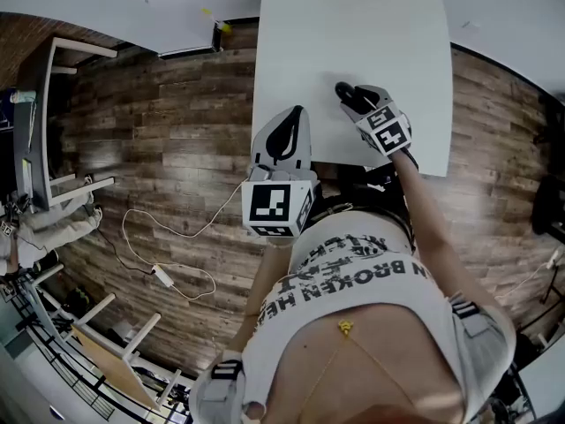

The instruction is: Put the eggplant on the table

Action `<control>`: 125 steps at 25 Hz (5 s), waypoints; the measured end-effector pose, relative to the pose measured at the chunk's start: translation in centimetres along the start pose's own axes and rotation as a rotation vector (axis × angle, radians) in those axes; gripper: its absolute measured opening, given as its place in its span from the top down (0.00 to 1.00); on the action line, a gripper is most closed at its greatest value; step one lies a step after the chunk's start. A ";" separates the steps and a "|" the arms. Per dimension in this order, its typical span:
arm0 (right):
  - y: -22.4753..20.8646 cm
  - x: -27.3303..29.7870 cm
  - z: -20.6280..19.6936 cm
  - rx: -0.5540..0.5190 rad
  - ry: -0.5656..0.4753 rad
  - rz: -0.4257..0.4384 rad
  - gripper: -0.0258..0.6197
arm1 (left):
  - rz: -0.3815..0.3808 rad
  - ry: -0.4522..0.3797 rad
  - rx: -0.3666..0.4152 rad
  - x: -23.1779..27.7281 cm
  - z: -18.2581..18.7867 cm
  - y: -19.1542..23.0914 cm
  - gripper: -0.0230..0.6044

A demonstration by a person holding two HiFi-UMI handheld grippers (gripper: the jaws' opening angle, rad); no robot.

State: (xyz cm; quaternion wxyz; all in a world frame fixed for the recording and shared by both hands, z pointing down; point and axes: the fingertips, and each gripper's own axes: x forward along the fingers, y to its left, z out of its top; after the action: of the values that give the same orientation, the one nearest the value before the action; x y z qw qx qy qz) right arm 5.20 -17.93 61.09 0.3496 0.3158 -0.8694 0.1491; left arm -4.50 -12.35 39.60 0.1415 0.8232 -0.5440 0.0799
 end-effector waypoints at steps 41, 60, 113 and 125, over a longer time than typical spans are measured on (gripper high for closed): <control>-1.9 3.1 -5.3 -0.019 0.152 0.001 0.64 | -0.029 0.030 -0.005 -0.3 -1.0 -0.4 0.97; -1.8 3.5 -5.3 -0.015 0.151 0.011 0.64 | -0.049 0.040 0.007 -0.1 -1.4 -0.9 0.97; -1.5 2.8 -5.1 -0.067 0.132 0.066 0.57 | -0.068 0.066 0.009 -0.1 -1.9 -0.9 0.97; -2.2 1.7 -4.2 -0.060 0.073 0.073 0.56 | -0.084 0.072 0.016 0.8 -2.4 -1.6 0.97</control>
State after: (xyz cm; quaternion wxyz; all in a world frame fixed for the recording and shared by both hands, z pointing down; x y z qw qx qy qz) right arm 7.86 -18.31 65.39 0.3847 0.2677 -0.8710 0.1472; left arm -2.64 -11.64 41.83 0.1576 0.8429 -0.5031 0.1077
